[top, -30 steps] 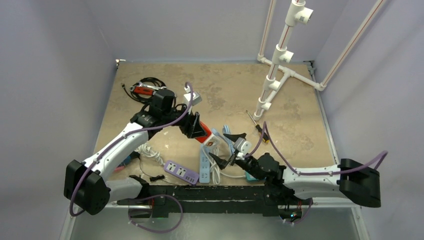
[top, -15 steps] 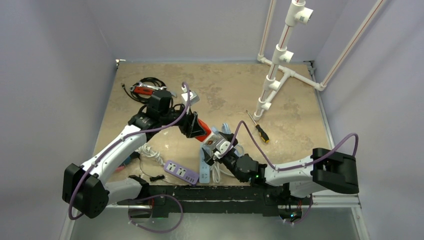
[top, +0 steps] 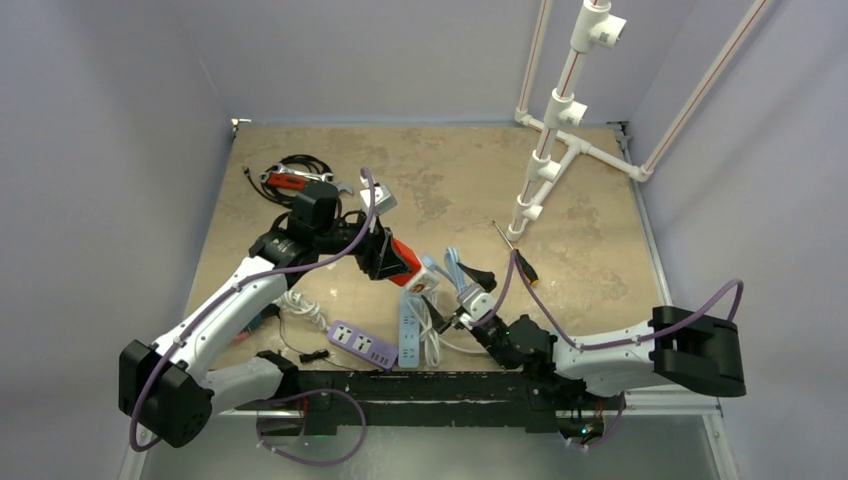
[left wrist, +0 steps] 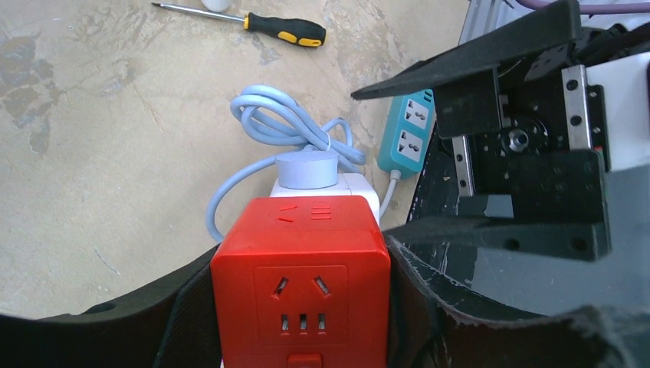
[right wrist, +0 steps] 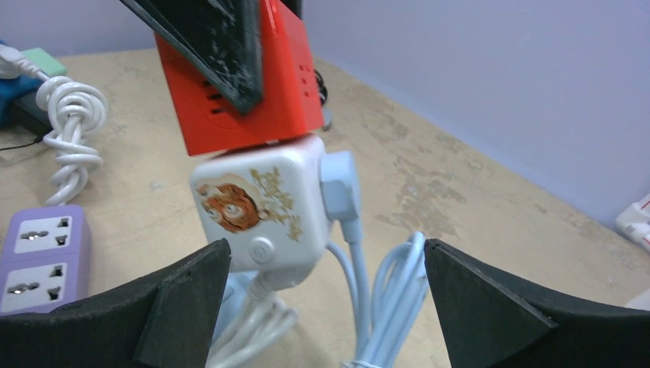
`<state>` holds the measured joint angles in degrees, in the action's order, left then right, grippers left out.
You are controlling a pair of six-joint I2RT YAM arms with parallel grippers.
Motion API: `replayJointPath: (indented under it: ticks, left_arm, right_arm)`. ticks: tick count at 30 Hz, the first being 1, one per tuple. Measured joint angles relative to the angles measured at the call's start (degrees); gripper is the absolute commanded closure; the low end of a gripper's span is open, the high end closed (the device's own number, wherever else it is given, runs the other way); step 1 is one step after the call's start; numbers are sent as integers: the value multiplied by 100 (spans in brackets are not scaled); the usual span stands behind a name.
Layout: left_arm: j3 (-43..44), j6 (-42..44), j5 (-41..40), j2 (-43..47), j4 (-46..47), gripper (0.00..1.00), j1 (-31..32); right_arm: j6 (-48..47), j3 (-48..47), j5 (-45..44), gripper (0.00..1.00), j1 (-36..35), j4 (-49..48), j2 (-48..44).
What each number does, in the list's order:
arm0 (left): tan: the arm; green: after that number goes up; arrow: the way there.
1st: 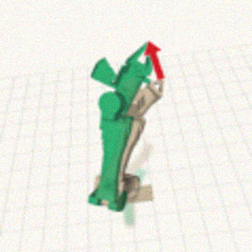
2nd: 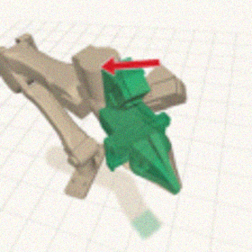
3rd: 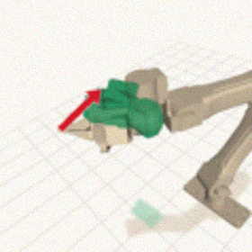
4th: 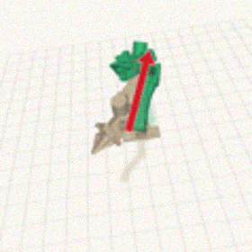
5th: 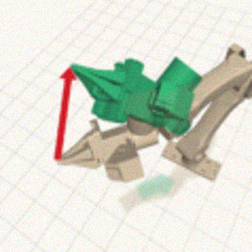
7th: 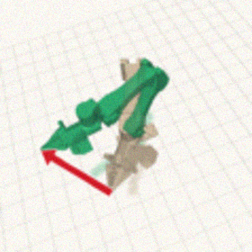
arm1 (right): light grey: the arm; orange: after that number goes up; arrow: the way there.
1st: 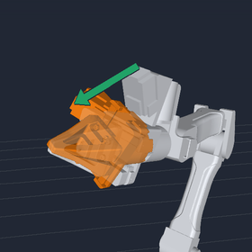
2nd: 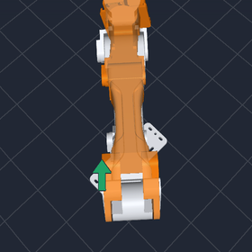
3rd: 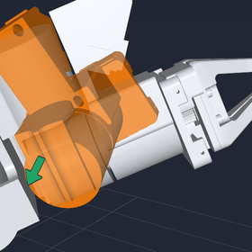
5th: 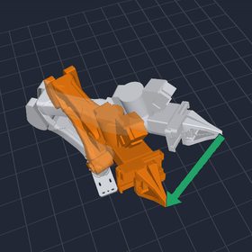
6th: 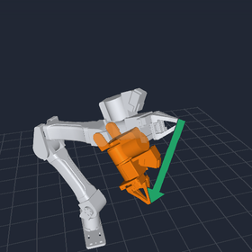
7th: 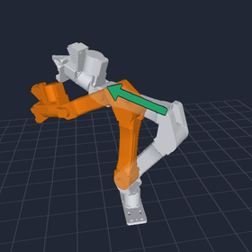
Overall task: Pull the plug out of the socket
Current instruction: Remove the plug from the socket.
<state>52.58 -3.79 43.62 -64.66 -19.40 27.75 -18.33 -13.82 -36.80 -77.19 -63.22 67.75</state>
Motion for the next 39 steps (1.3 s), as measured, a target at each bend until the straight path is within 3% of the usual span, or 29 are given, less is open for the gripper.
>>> replayJointPath:
  ticks: [5, 12, 22, 28, 39]
  left_arm:
    - [-2, -2, 76, 17, -4, 100, 2]
    - [-146, -9, 179, 168, 57, 100, 2]
    - [-273, -26, 140, 411, 131, 100, 46]
    - [-291, -24, 9, 459, 116, 100, 79]
    - [-376, -109, -269, 796, 127, 100, 133]
  right_arm:
    - [-354, 490, 256, 1, 37, -673, -61]
    - [-815, 570, 664, 1, 37, -1834, 605]
    - [-1016, 446, 1239, 1, 37, -2251, 1239]
    - [-1217, 212, 1130, 1, 44, -2302, 1733]
    - [-1287, -271, 118, 22, -195, -2321, 2122]
